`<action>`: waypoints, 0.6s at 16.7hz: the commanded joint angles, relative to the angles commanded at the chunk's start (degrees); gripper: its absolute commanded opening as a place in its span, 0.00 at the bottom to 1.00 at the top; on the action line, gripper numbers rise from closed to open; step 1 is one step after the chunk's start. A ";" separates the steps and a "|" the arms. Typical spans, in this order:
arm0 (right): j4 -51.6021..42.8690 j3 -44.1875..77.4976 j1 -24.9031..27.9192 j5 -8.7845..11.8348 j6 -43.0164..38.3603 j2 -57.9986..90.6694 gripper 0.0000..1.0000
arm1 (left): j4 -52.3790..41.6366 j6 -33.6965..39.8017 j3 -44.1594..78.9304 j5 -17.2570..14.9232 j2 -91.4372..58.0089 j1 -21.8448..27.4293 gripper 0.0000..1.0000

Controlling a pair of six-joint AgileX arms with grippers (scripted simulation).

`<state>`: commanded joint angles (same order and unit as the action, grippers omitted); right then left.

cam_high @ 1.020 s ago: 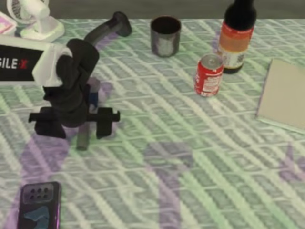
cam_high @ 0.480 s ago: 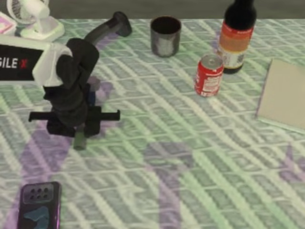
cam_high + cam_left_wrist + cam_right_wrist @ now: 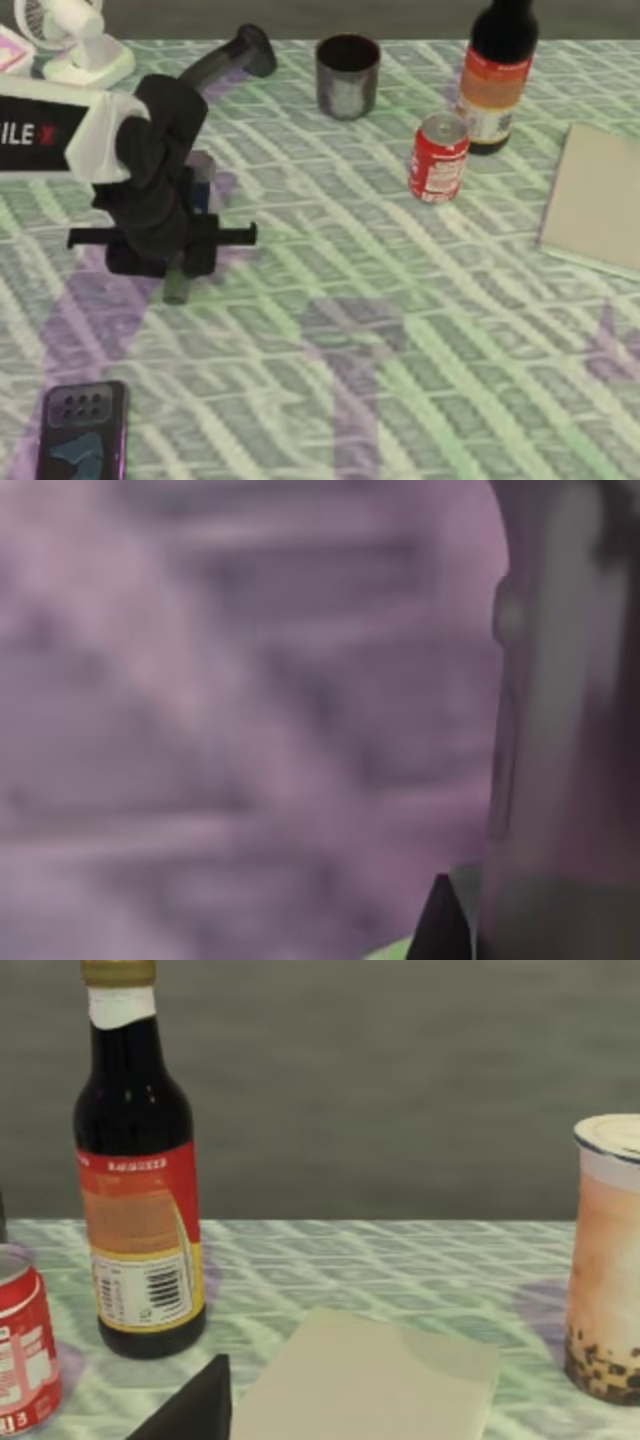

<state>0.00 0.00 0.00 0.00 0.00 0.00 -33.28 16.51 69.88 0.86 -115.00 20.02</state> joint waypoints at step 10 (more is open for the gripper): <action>0.00 0.00 0.00 0.00 0.00 0.00 1.00 | 40.74 -8.66 -10.89 -15.43 8.58 -1.34 0.00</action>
<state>0.00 0.00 0.00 0.00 0.00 0.00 7.46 7.85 58.99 -14.57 -106.42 18.67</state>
